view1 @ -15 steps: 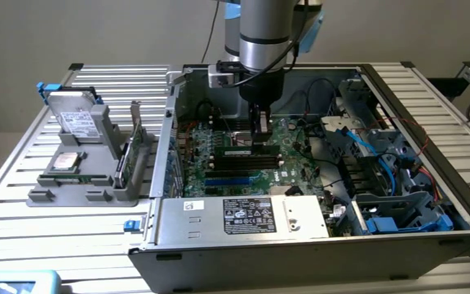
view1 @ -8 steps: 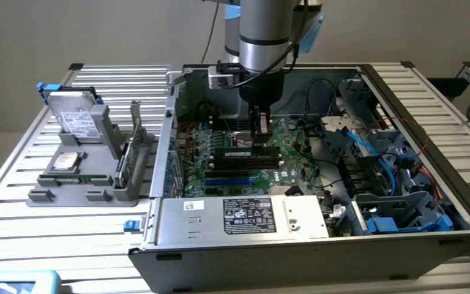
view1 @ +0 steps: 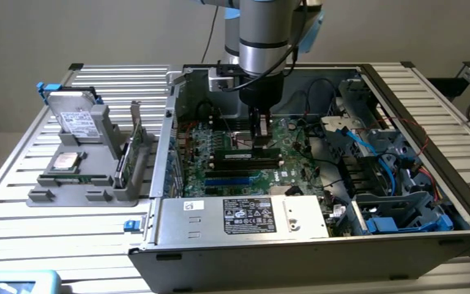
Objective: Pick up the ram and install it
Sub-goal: 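Insert the ram into the slot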
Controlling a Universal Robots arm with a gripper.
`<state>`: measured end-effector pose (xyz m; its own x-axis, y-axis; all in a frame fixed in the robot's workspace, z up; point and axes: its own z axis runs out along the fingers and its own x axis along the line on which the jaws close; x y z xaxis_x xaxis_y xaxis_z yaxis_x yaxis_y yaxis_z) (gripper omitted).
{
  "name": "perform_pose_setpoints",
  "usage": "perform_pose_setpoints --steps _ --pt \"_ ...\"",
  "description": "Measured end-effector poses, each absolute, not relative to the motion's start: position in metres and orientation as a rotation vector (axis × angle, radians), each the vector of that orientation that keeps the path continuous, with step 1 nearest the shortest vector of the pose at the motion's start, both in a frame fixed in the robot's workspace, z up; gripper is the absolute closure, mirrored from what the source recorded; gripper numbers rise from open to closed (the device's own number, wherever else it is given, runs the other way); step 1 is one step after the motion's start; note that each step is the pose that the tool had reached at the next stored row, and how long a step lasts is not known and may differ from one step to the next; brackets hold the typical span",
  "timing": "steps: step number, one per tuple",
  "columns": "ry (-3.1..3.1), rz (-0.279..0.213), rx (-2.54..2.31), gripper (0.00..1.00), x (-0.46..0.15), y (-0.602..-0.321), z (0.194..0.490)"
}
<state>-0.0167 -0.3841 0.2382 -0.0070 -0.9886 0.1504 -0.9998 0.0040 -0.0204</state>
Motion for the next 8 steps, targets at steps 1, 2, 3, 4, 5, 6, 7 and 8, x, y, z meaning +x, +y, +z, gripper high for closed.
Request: perform_pose_setpoints --steps 1,2,3,4,5,6,7,8 --pt "-2.158 0.185 2.146 0.87 -0.0167 -0.3841 0.2374" --pt "-2.158 0.186 2.146 0.87 -0.0167 -0.3841 0.2369" --pt "-2.159 0.186 2.147 0.87 -0.0167 -0.3842 0.2366" --pt "-2.159 0.187 2.147 0.87 -0.0168 -0.3842 0.2363" --pt "-2.159 0.187 2.147 0.87 -0.0167 -0.3842 0.2360" --pt "-2.159 0.188 2.147 0.87 -0.0168 -0.3839 0.2357" --pt "-2.160 0.188 2.147 0.87 -0.0168 -0.3836 0.2353" --pt "-2.160 0.188 2.147 0.87 -0.0168 -0.3835 0.2349"
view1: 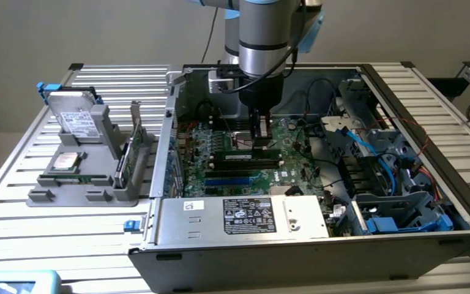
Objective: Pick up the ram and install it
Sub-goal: 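Insert the ram into the slot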
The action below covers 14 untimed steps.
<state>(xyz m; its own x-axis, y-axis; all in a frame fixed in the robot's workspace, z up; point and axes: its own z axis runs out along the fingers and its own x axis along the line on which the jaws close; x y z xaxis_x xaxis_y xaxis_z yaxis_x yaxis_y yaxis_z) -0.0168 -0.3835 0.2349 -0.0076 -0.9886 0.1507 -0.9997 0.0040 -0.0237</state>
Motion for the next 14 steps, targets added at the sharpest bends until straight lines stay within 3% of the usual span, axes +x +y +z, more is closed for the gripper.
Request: perform_pose_setpoints --steps 14 --pt "-2.160 0.189 2.147 0.87 -0.0171 -0.3833 0.2320"
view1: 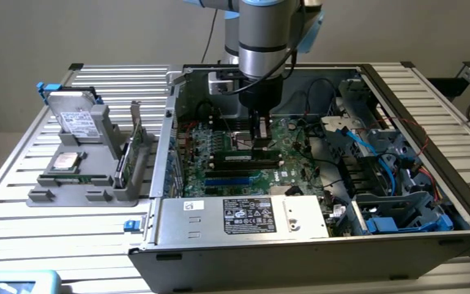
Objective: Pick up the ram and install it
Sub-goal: 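Insert the ram into the slot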
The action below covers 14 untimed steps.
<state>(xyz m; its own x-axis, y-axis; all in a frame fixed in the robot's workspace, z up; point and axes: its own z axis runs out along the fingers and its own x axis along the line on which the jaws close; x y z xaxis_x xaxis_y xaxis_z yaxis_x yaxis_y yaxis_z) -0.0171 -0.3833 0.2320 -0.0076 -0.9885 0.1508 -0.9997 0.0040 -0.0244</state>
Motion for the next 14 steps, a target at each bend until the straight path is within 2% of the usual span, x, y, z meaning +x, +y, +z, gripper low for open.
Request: perform_pose_setpoints --steps 14 --pt "-2.162 0.194 2.149 0.87 -0.0174 -0.3848 0.2293"
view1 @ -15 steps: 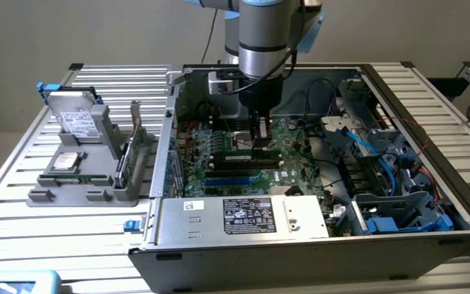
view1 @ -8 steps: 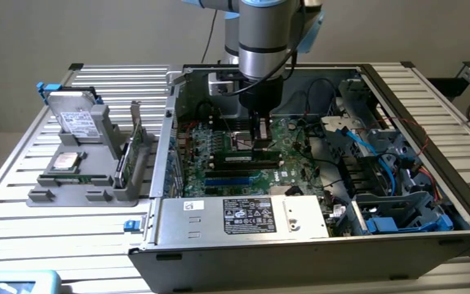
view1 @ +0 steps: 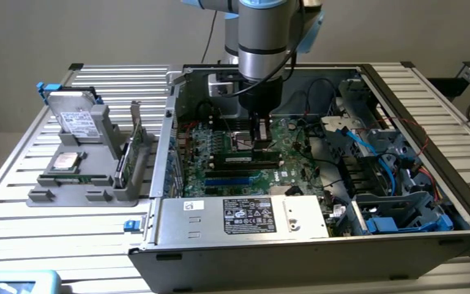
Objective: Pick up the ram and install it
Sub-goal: 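Insert the ram into the slot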
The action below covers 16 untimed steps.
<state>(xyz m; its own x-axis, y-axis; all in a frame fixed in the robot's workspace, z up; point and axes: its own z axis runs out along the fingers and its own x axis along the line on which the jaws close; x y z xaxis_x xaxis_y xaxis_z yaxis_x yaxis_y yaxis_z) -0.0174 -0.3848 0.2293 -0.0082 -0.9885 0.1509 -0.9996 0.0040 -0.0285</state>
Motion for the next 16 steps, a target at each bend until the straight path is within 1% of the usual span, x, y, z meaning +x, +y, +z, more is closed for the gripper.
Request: perform_pose_setpoints --steps 16 --pt "-2.163 0.196 2.149 0.87 -0.0185 -0.3850 0.2267"
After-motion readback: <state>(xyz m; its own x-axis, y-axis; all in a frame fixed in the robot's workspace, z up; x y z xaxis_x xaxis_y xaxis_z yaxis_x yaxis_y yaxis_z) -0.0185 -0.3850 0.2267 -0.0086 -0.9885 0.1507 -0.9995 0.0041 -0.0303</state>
